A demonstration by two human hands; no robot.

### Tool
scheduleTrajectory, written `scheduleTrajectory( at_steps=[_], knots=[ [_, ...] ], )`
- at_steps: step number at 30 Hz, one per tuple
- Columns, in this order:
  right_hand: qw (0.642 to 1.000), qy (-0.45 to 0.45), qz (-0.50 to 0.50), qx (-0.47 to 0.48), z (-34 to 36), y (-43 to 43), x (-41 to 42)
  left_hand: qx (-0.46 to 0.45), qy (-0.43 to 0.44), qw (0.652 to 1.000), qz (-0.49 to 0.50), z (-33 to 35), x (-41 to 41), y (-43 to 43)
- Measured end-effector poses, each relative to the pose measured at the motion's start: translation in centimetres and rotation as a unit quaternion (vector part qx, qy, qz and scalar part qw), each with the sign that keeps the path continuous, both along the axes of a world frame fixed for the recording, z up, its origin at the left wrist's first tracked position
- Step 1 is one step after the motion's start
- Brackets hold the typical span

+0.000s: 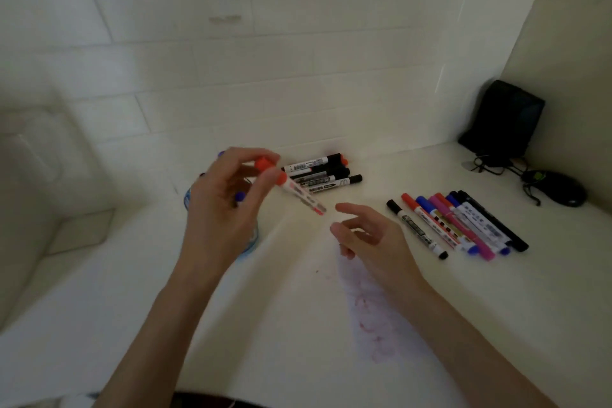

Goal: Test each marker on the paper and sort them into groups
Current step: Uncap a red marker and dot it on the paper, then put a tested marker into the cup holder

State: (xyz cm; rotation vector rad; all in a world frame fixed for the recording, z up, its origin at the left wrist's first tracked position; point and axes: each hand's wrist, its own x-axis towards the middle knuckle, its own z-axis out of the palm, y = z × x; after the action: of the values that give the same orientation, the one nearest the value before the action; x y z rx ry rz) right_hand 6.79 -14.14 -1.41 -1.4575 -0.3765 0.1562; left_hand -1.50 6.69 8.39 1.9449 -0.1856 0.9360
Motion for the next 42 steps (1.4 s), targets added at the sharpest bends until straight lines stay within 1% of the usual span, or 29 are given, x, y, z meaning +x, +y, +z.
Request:
scheduleTrajectory(
  at_steps=[3,5,8,13,19,24,30,32,35,37,39,42],
  knots=[
    [0.999,-0.025,0.008,-0.031,-0.5,0.3,-0.2,0.035,-0.054,0.996,0.069,2.6,-1.7,2.8],
    [0.999,-0.035,0.003,-0.039,-0.6,0.2,-0.2,0.037,-0.102,0.988,0.109,3.9,-2.9,5.0],
    [0.998,-0.040,-0.006,-0.041,-0.7,0.1,0.0,0.055,-0.123,0.980,0.146,4.9,-4.1,7.8],
    [0.997,-0.048,-0.019,-0.052,-0.5,0.2,-0.2,0.113,-0.078,0.974,0.179,3.5,-3.9,8.6],
    [0.995,-0.063,-0.020,-0.073,-0.7,0.1,0.1,0.077,-0.033,0.985,0.148,1.1,-2.7,8.4],
    [0.996,-0.061,-0.017,-0.065,-0.8,0.3,0.2,0.056,0.015,0.988,0.145,-0.4,-1.7,9.1],
    [0.997,-0.054,-0.010,-0.058,-1.0,0.3,0.2,0.101,0.061,0.979,0.165,-3.1,-1.2,9.5],
    [0.997,-0.057,-0.009,-0.058,-1.0,0.3,0.2,0.079,0.070,0.984,0.143,-4.0,-1.2,9.6],
    [0.998,-0.050,-0.009,-0.046,-0.9,0.2,0.2,-0.004,0.142,0.989,0.042,-5.0,-1.5,9.3],
    [0.998,-0.048,-0.010,-0.044,-0.8,0.1,0.2,0.006,0.158,0.987,0.013,-5.9,-1.5,9.1],
    [0.998,-0.047,-0.011,-0.043,-0.6,0.0,0.2,0.026,0.140,0.989,0.046,-6.8,-1.2,8.6],
    [0.998,-0.049,-0.018,-0.040,-0.6,0.0,0.3,-0.005,0.113,0.986,0.119,-7.4,-1.0,7.0]
  ],
)
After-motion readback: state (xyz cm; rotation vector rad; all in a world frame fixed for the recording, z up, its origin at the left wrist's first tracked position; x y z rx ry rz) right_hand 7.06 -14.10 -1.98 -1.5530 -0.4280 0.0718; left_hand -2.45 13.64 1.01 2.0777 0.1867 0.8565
